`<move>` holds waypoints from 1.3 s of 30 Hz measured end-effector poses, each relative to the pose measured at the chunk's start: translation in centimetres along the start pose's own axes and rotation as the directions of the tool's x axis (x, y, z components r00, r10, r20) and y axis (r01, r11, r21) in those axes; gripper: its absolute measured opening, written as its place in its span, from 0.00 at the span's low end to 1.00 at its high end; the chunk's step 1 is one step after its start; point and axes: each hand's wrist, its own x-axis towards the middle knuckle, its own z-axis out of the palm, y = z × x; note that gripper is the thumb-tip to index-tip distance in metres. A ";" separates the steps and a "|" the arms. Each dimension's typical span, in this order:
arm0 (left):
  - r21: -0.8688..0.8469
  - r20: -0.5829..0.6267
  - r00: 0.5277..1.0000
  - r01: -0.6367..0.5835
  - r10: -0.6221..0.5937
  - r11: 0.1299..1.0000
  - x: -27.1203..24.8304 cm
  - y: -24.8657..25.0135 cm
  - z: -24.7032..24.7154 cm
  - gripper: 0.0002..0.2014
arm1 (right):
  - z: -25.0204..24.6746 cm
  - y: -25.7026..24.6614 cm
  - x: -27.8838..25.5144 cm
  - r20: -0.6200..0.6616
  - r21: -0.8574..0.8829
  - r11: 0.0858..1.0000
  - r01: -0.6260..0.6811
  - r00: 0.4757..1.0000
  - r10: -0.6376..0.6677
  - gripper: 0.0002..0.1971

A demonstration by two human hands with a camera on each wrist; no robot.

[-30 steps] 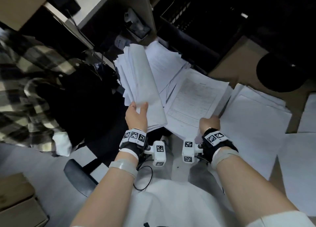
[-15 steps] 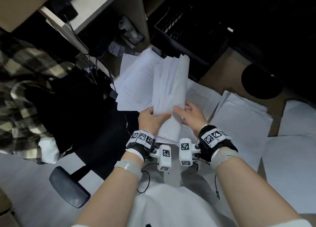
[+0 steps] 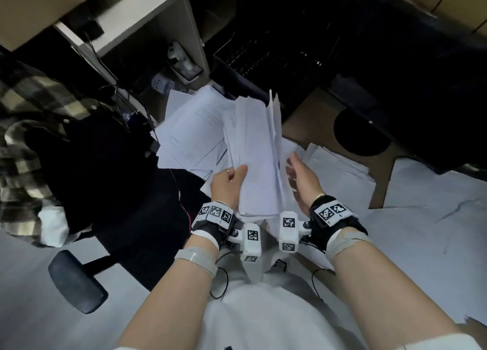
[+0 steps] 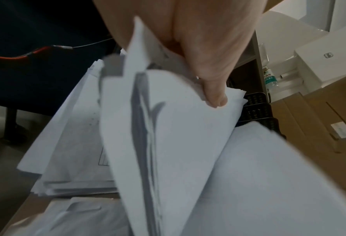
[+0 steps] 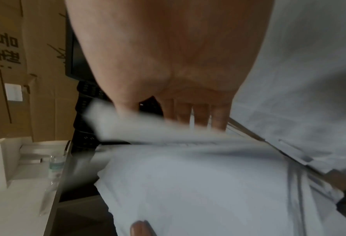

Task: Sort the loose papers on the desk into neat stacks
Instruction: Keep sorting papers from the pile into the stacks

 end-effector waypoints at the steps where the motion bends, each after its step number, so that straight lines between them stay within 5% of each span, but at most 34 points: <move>1: 0.017 -0.003 1.000 -0.014 0.014 1.000 -0.4 -0.1 0.3 0.26 | -0.7 0.0 -0.2 0.031 -0.022 1.000 0.015 0.999 -0.014 0.26; 5: -0.050 0.081 0.996 -0.019 0.023 0.999 -1.5 -0.3 1.4 0.13 | -1.7 -0.4 -1.2 0.106 -0.070 0.993 0.097 0.990 -0.090 0.18; 11: -0.095 0.105 0.994 -0.010 0.020 0.995 -2.3 1.5 2.4 0.24 | -0.9 -1.0 -0.9 0.191 -0.379 0.879 0.288 0.954 -0.230 0.42; 21: -0.134 0.126 0.992 -0.010 0.027 0.991 -0.2 2.9 -0.2 0.21 | 2.6 -2.1 -0.3 0.254 -0.216 0.951 0.223 0.953 -0.165 0.43; 24: -0.121 0.165 0.985 -0.025 0.045 0.992 1.2 2.6 -1.5 0.06 | 4.3 -2.6 0.2 0.157 -0.191 0.967 0.167 0.978 -0.137 0.26; 28: -0.065 0.210 0.977 0.037 -0.023 0.997 3.2 2.4 -3.3 0.12 | 5.6 -2.3 1.9 -0.028 -0.144 0.985 0.092 0.995 -0.097 0.11; 33: -0.040 0.112 0.992 0.067 -0.063 0.997 6.2 1.6 -5.4 0.14 | 5.2 -0.1 4.0 -0.297 -0.283 0.959 0.021 0.949 -0.109 0.11; 39: 0.030 0.079 0.994 0.072 -0.074 0.997 8.5 0.1 -7.1 0.13 | 5.8 1.1 4.3 -0.370 -0.314 0.949 -0.034 0.925 -0.089 0.13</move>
